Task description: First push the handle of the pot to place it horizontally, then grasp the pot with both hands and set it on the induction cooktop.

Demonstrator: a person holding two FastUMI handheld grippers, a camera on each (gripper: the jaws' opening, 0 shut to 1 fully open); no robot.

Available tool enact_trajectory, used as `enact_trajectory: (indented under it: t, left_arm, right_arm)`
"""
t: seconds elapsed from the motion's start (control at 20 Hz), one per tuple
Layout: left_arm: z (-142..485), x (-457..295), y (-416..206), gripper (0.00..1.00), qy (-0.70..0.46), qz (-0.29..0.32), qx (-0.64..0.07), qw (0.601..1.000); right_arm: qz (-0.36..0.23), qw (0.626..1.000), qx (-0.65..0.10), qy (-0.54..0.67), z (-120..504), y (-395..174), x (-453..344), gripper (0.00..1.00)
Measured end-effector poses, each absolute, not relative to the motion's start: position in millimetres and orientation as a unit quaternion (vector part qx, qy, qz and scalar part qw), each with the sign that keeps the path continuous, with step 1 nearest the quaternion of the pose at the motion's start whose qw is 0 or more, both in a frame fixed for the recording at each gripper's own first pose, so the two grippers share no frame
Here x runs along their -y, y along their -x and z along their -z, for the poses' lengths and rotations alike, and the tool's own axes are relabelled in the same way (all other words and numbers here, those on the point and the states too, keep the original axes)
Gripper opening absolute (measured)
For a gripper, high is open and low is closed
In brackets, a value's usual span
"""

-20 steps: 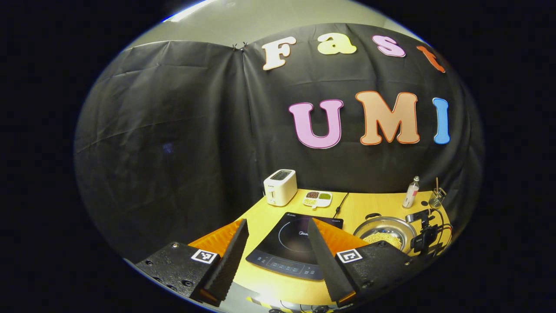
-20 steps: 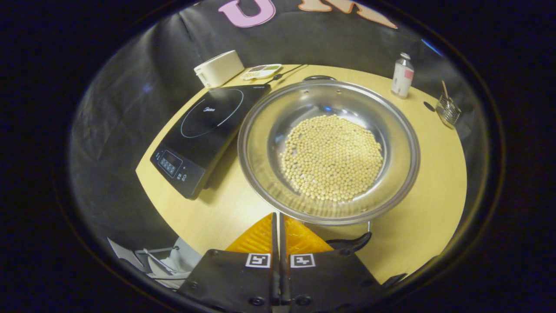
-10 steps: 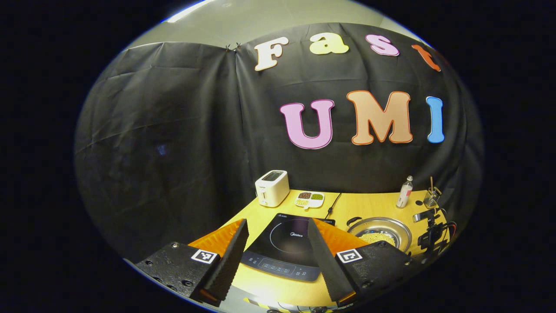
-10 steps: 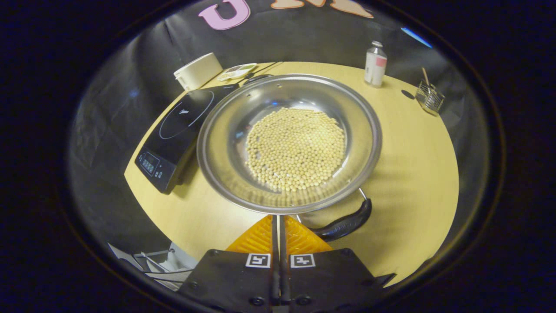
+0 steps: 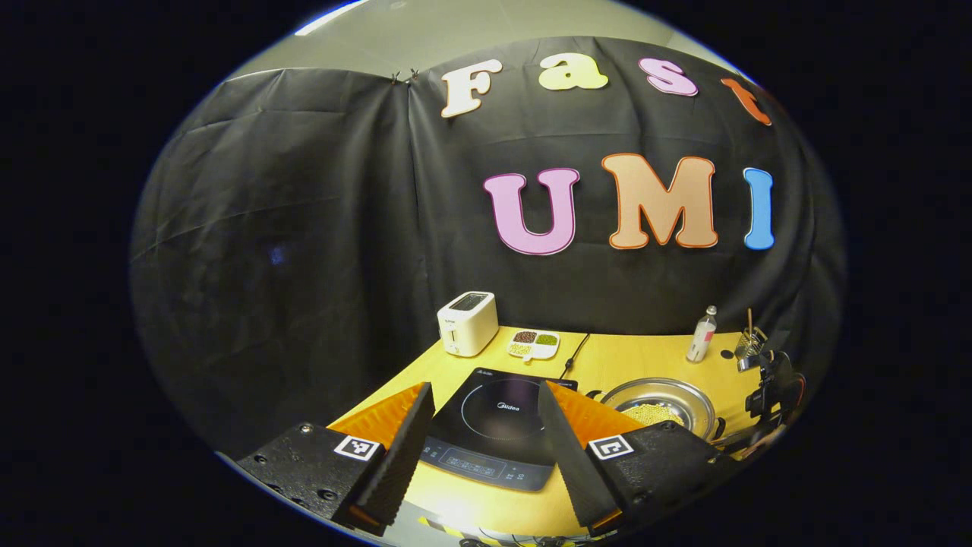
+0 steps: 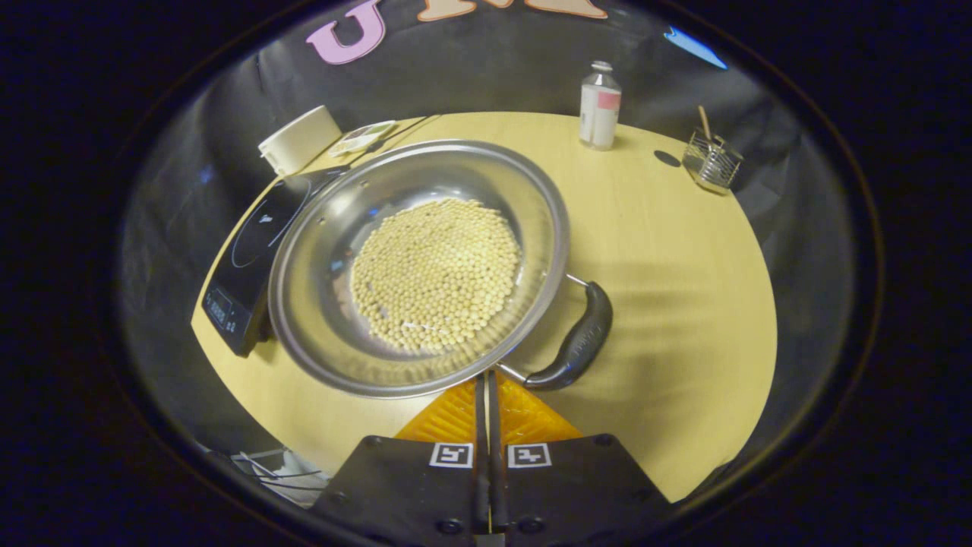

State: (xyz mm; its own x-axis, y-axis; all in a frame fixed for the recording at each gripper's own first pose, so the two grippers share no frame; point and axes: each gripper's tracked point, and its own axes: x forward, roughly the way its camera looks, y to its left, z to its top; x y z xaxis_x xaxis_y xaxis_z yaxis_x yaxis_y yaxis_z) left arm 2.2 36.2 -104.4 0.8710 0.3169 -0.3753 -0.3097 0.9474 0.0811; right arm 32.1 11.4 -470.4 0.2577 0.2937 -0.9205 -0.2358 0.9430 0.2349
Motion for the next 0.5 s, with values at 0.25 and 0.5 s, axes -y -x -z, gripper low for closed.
enact_trajectory:
  t: [0.25, 0.5]
  left_arm:
    - [111, -31, -15, 0.85, -0.012, -0.157, -0.201, 0.967]
    - [121, -21, -27, 0.85, -0.002, -0.141, -0.214, 0.967]
  right_arm:
    - [-0.141, 0.796, -0.588, -0.026, 481, -65, 16, 0.03]
    - [-0.135, 0.8, -0.585, -0.021, 488, -95, 28, 0.0]
